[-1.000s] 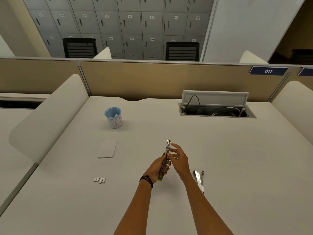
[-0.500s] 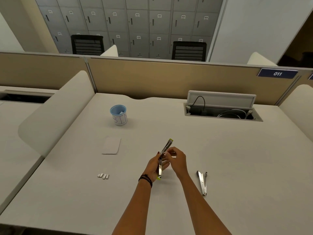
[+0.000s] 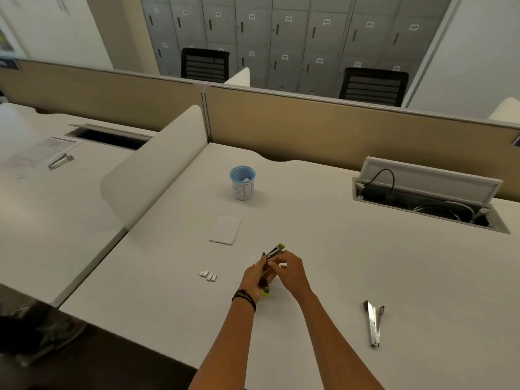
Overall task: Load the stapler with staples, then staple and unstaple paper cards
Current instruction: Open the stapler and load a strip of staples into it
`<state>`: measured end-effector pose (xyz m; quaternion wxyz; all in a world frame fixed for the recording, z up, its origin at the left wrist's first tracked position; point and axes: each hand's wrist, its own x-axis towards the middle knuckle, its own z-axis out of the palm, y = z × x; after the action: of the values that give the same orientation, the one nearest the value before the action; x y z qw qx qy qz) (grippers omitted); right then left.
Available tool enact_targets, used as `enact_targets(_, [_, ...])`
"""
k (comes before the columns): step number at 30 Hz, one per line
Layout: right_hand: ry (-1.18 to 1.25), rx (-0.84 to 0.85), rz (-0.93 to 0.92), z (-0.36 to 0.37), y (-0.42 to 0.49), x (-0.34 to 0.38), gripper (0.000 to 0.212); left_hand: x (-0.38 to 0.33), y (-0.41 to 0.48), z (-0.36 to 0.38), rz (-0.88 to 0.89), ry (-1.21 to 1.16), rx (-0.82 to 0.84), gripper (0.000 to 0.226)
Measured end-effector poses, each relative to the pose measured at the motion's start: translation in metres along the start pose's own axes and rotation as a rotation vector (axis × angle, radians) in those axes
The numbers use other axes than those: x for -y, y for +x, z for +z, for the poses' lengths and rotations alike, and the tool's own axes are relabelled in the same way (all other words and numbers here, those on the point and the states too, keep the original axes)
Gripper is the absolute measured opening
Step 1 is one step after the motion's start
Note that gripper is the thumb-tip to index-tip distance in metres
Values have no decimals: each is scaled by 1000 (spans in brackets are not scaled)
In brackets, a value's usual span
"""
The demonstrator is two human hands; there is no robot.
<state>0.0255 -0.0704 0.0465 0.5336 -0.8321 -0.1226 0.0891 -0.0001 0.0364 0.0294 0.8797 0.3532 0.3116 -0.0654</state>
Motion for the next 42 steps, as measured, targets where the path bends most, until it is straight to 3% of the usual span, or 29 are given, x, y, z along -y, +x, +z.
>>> enact_targets(4, [12,59,-26,24,9,9,13,-19,-3,-18,59,-91,-118,24])
enact_targets(10, [133,11,13,63,20,22,18,-53,-6,-53,188,-293,-288,16])
enact_targets(16, [-5,213,52,107,23,20,21,-82,-19,-95,228,-414,-402,20])
enact_targets(24, [-253,364,-22,143,16,18,37,-87,-33,-123,242,-480,-441,21])
enact_targets(31, [-314,342,-38,150,19,19,28,-88,-33,-128,232,-448,-430,23])
enact_targets(42, [192,85,-32,120,22,38,26,-85,-22,-105,172,-446,-382,21])
